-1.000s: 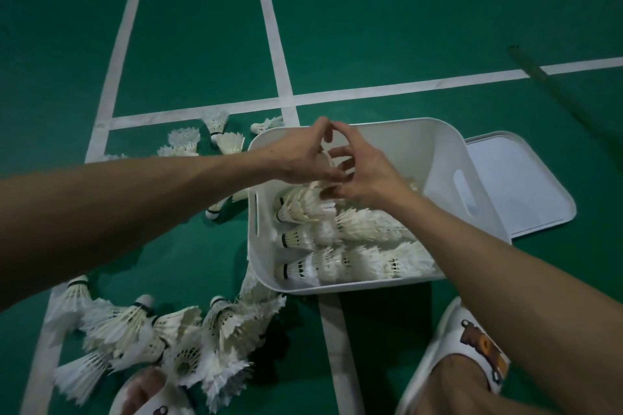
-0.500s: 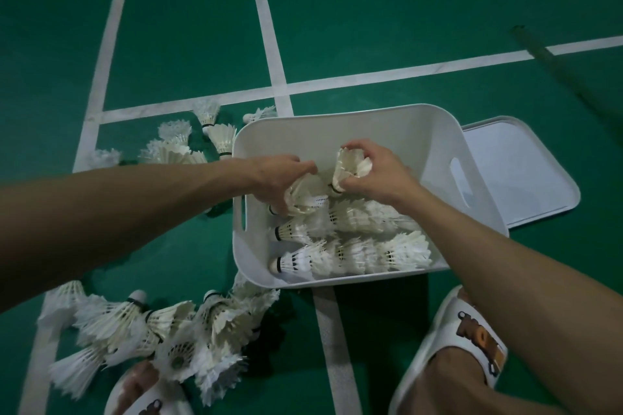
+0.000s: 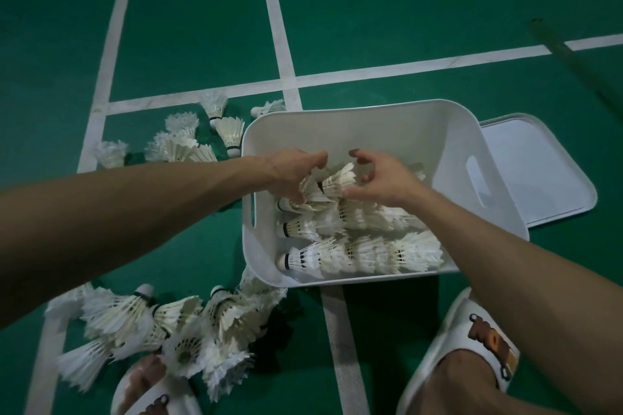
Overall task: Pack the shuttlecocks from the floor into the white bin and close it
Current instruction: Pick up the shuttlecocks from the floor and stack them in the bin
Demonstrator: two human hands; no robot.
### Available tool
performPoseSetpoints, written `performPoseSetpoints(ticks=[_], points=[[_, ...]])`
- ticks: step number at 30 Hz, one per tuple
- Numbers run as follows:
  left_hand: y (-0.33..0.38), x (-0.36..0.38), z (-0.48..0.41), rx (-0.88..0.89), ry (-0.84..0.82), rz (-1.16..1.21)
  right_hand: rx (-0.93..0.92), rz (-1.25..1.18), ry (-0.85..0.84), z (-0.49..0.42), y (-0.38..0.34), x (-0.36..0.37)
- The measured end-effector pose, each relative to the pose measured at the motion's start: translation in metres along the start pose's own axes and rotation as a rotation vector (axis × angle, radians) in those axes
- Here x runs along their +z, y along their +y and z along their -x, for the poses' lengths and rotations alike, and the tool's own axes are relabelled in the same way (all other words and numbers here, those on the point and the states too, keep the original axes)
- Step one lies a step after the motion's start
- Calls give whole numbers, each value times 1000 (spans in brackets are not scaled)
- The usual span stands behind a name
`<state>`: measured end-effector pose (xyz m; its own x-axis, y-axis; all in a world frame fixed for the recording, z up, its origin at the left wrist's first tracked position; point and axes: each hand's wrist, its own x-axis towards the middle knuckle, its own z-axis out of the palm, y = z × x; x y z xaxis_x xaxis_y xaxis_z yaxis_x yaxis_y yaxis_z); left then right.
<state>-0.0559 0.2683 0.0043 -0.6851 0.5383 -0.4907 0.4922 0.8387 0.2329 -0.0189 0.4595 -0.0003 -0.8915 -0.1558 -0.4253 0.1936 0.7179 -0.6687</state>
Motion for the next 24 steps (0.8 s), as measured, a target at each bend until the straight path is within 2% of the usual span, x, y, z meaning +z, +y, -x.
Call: performPoseSetpoints(ticks=[4,8,14,16,19,24], points=[[1,-2,0,-1,-25,12,-7,-7,-56,-3,-5,5],[0,-2,-1,-9,-55,41,-43,90,-24,-4,-12,13],[-2,-7,-1,-48,-97,99,-25,174,-92,-10,-1,0],[0,-7,1,-25,-126,39,-31,177,-76,-10,0,1],[2,-2,2,1,-56,-59,-38,163,-56,-9,-2,3],[1,-1,-2,-19,-10,-44,-34,138,-28,-10,-2,4]])
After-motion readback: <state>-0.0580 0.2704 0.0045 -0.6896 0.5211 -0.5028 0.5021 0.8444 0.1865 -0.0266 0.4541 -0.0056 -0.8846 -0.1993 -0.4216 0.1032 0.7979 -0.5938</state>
